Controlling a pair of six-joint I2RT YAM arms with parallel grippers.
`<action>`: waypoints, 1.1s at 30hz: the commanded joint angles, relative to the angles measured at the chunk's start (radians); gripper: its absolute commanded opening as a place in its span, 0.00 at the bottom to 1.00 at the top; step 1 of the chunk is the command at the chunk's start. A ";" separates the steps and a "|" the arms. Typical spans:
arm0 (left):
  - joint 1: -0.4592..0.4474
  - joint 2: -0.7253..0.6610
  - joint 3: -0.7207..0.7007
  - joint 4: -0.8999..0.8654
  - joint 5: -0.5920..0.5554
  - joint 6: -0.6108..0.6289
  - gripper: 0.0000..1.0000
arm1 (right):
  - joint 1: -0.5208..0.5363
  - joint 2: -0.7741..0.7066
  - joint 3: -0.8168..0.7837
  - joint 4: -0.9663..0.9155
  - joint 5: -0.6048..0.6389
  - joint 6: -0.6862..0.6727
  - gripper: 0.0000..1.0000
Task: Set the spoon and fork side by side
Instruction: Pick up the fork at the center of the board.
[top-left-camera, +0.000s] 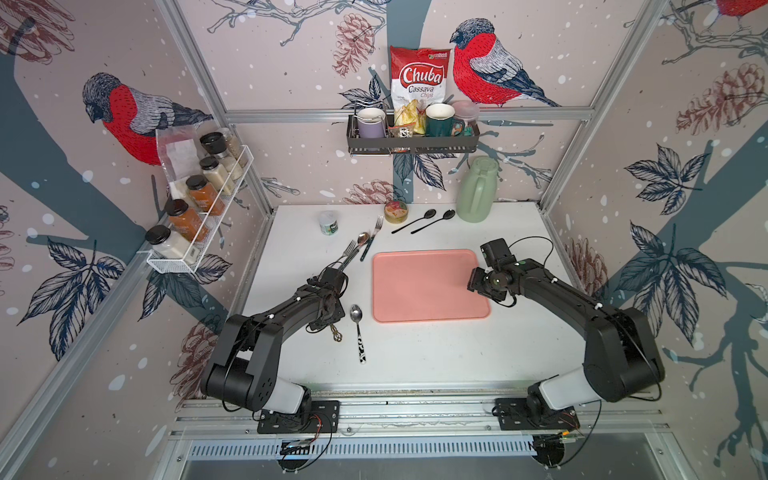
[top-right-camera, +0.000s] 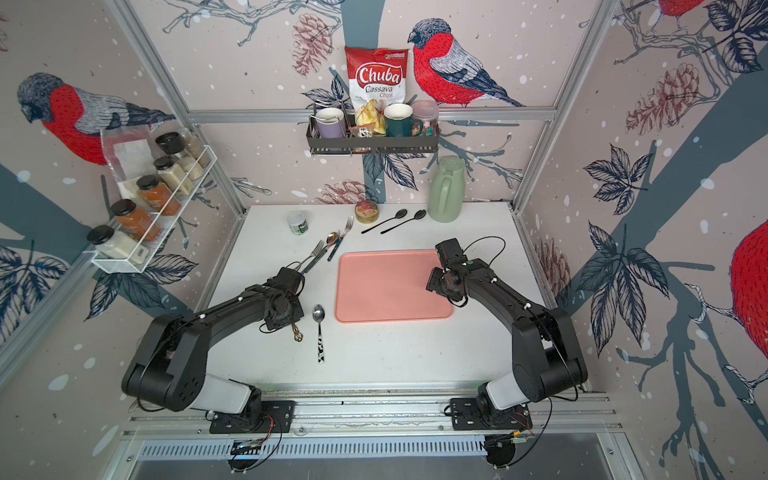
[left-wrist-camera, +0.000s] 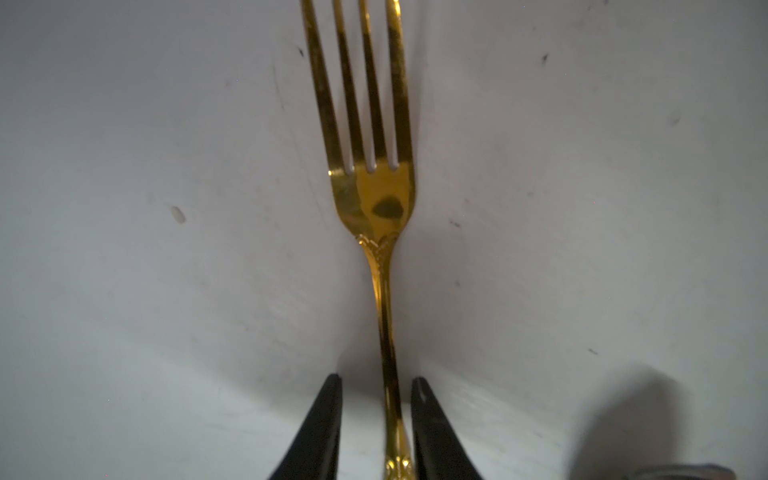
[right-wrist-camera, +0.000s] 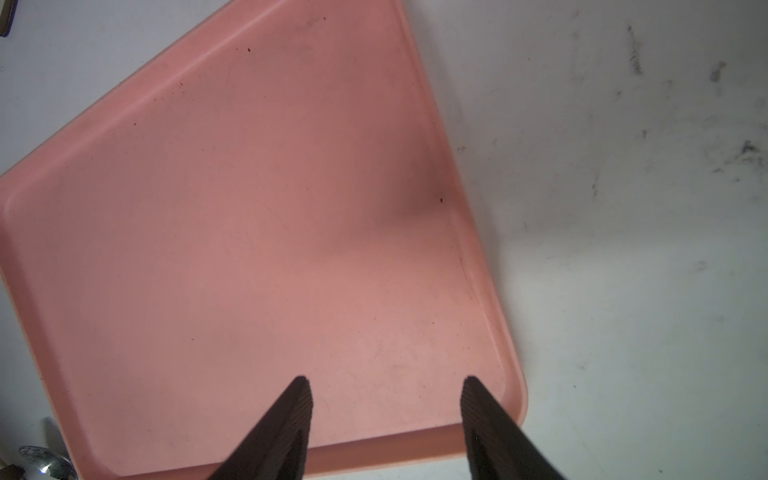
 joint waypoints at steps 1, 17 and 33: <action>0.025 0.013 -0.010 -0.009 0.014 0.021 0.26 | 0.001 -0.001 0.005 -0.003 0.002 0.002 0.59; 0.040 -0.095 0.029 -0.102 -0.033 0.039 0.00 | 0.002 0.009 0.010 -0.013 -0.003 -0.010 0.59; -0.292 0.101 0.574 -0.314 -0.164 0.061 0.02 | 0.001 -0.011 -0.004 -0.002 -0.011 -0.002 0.59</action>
